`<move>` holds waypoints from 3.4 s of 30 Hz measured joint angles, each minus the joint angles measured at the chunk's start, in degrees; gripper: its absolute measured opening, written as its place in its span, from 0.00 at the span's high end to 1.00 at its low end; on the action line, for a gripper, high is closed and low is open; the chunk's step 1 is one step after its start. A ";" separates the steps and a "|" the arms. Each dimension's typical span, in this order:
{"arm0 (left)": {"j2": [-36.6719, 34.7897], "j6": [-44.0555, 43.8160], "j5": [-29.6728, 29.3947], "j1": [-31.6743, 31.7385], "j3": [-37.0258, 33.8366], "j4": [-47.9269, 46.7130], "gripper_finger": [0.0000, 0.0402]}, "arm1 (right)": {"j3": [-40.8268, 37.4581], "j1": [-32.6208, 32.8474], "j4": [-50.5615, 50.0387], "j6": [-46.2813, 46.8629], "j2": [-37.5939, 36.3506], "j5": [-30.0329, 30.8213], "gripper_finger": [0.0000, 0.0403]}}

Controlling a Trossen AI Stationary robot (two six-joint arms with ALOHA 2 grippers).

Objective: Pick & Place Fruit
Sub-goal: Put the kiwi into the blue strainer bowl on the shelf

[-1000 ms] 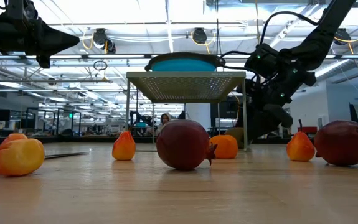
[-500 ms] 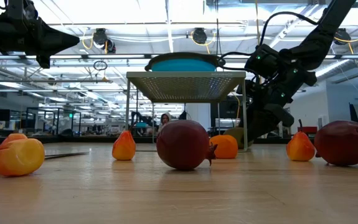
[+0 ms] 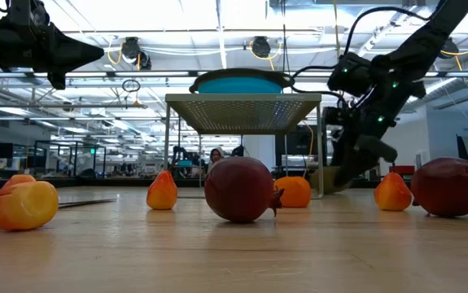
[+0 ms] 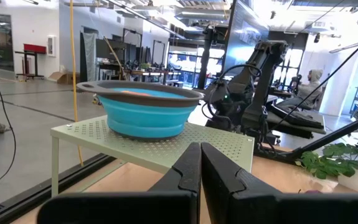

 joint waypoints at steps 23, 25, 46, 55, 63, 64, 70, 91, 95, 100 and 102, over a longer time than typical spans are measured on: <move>-0.01 0.16 0.01 0.00 -0.01 0.01 0.98 | -0.01 0.02 -17.90 2.80 -31.09 9.24 0.47; -0.01 0.16 0.02 0.00 0.00 0.05 0.98 | -0.01 0.02 -17.75 2.82 -32.71 9.28 0.47; -0.01 -4.67 0.02 0.00 0.00 8.34 0.98 | 0.01 0.00 -3.91 19.69 -41.34 2.84 0.46; 0.01 -4.40 0.02 0.01 -0.01 10.09 0.98 | 0.03 0.00 4.37 35.88 -41.52 -8.33 0.46; 0.00 -4.43 0.02 0.00 0.00 10.35 0.98 | 0.05 0.00 5.71 52.88 -41.52 -20.98 0.47; 0.01 -4.43 0.02 0.01 -0.01 10.35 0.98 | 0.05 0.00 5.75 54.83 -41.52 -22.71 0.47; 0.00 -4.48 0.02 0.00 0.00 10.35 0.98 | 0.03 0.00 7.49 67.19 -41.49 -33.40 0.47; -0.01 -6.98 1.18 0.01 -0.01 10.33 0.98 | 0.03 0.02 37.67 87.20 -41.23 -46.31 0.47; -0.01 -7.16 2.27 0.00 0.00 10.33 0.98 | 0.03 0.02 38.19 86.90 -41.25 -44.92 0.47; 0.01 -7.79 2.25 0.00 0.00 10.34 0.97 | 0.03 0.02 38.10 86.40 -40.93 -44.83 0.47; 0.01 -9.21 2.23 0.00 0.00 10.33 0.97 | 0.03 0.02 38.14 86.14 -40.63 -44.81 0.47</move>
